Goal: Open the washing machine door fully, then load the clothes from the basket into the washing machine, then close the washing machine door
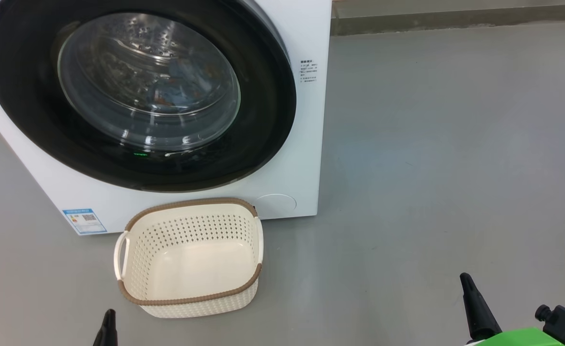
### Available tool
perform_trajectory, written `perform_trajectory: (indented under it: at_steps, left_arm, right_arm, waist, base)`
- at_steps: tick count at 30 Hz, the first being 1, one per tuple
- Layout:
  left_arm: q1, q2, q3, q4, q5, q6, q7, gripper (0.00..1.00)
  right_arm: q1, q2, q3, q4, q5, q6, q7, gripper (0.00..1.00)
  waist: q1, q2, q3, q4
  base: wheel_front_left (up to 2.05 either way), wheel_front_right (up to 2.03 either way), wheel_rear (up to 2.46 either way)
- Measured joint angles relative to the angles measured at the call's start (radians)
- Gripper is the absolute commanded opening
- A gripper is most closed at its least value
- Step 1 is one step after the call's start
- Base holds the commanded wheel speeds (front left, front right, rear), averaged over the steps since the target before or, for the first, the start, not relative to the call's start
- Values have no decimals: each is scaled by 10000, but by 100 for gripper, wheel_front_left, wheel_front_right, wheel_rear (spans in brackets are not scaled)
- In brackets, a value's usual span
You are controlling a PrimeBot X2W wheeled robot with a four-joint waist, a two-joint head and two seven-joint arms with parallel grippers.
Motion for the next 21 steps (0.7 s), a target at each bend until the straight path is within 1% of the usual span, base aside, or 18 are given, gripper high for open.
perform_trajectory:
  at_steps: [21]
  left_arm:
    - [-401, 44, 40, 232, -2416, 8, 610, 0]
  right_arm:
    - [-314, -17, -247, 127, 2370, -2, 606, 0]
  waist:
    - [0, 0, 67, -24]
  base:
    - [0, 0, 0]
